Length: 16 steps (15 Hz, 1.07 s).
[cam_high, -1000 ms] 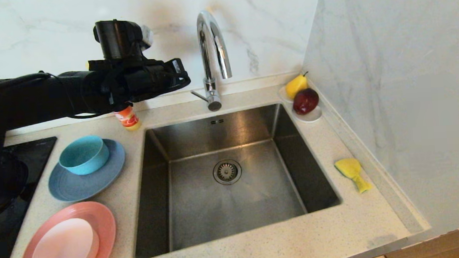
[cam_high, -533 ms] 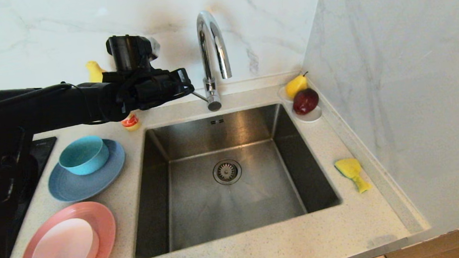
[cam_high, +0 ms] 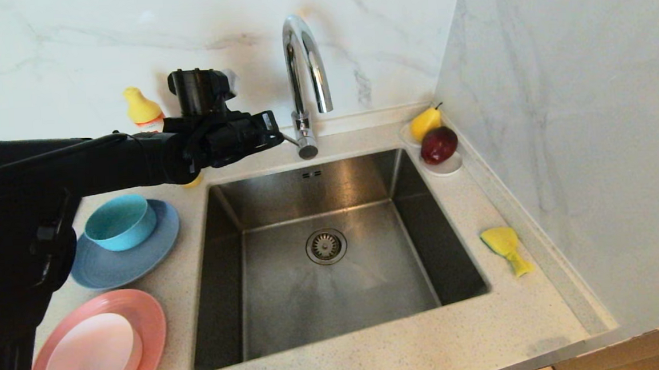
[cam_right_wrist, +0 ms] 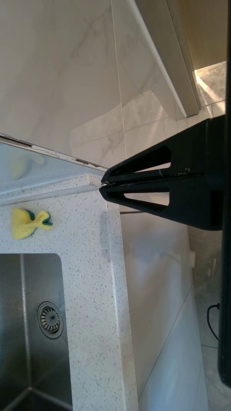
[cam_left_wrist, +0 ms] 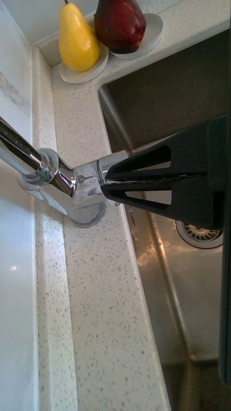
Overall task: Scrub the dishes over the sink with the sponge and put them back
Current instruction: Turn on the faucet
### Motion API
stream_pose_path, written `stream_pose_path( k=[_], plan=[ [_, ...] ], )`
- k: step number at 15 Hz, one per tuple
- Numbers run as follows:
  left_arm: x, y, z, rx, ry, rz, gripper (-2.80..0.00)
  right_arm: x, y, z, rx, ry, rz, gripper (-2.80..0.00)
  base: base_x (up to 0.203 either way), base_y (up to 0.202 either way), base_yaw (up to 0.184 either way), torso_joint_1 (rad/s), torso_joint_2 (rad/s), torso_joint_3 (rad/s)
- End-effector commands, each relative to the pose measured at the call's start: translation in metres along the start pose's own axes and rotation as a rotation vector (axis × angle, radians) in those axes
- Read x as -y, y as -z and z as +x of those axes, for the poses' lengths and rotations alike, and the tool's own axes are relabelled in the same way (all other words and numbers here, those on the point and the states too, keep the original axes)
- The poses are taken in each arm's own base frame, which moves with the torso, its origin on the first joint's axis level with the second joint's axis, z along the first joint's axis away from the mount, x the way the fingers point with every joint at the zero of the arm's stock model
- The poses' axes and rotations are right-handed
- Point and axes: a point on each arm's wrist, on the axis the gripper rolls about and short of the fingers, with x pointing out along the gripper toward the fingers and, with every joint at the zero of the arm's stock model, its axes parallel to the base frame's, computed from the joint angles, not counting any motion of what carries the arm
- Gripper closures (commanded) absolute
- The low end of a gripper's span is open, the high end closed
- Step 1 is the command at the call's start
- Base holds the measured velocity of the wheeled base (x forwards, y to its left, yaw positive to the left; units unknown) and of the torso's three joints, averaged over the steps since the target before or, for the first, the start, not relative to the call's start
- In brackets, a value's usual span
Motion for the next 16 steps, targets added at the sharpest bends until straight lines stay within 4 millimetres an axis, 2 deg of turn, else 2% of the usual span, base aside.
stream_pose_path(
  k=[1,9,16],
  plan=[
    [-0.002,0.006,0.005,-0.006,0.0,-0.001,0.0,0.0,0.0,0.0,0.002,-0.001,0.0,0.0,0.0,0.0,0.0,0.0,0.0,0.0],
    [-0.005,0.012,0.01,-0.011,-0.009,0.0,0.0,0.0,0.0,0.0,0.002,-0.001,0.0,0.0,0.0,0.0,0.0,0.0,0.0,0.0],
    [-0.02,-0.006,0.0,0.043,-0.033,0.004,0.0,0.0,0.0,0.0,0.001,-0.001,0.0,0.0,0.0,0.0,0.0,0.0,0.0,0.0]
  ],
)
